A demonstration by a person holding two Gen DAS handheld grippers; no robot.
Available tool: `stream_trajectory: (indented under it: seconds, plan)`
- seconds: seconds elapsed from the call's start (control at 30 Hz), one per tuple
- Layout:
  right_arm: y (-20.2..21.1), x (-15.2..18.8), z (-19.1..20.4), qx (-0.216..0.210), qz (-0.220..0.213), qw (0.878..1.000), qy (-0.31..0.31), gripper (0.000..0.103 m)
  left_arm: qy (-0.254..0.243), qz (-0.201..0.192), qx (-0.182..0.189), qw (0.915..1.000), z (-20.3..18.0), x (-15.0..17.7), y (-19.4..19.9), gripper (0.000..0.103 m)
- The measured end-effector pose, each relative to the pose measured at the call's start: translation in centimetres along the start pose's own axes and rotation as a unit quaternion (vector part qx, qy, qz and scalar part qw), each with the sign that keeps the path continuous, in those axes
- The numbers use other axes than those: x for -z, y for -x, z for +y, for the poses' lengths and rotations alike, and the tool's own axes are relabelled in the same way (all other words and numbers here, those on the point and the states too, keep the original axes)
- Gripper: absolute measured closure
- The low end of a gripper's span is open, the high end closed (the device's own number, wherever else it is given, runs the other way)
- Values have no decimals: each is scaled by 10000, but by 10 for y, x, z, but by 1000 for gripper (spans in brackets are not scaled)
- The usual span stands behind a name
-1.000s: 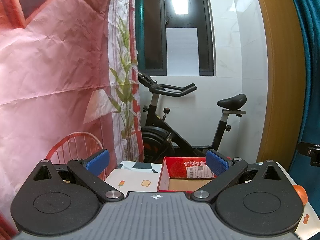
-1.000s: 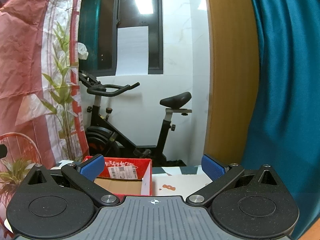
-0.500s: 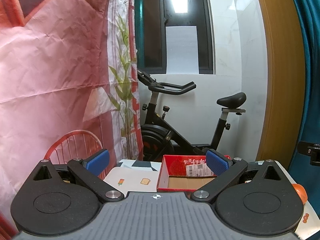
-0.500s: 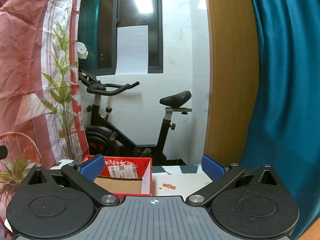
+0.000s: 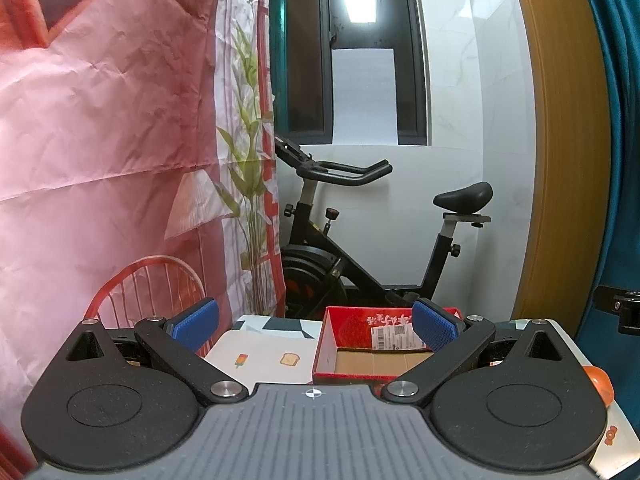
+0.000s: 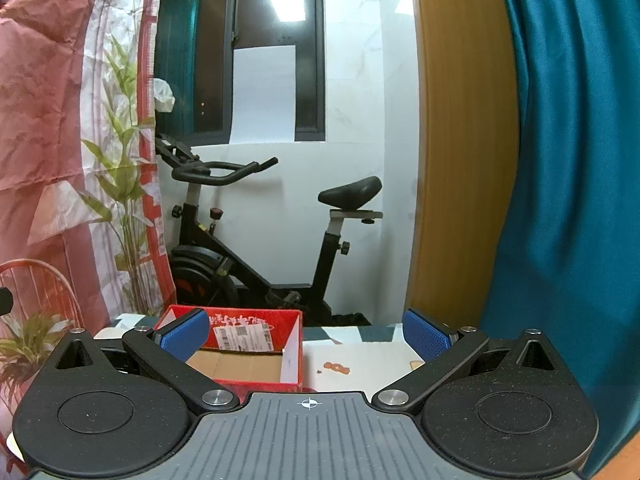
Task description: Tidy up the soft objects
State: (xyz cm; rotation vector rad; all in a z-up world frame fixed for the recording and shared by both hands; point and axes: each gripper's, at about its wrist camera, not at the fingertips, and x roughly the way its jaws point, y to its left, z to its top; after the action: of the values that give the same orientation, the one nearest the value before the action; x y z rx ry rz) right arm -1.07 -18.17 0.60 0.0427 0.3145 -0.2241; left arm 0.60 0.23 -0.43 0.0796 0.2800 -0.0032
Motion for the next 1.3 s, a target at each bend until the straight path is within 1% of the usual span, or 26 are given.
stream_trajectory:
  seconds: [0.83,1.0,1.1,1.3]
  plan:
    - [-5,-1,2,34,61,10000,19,0,21,39,8,10000,1,2,-2,0]
    - [-5,-1,2,37,62,10000,18,0,30,92,8,10000,1,4,-5,0]
    - [-5,-1,2,27,49,10000,10,0,104,196,92,9997,3,6,-8,0]
    - [-9,6,0,-304,-94,9994,-93,0,402,374,163,9984,15,14,-28,0]
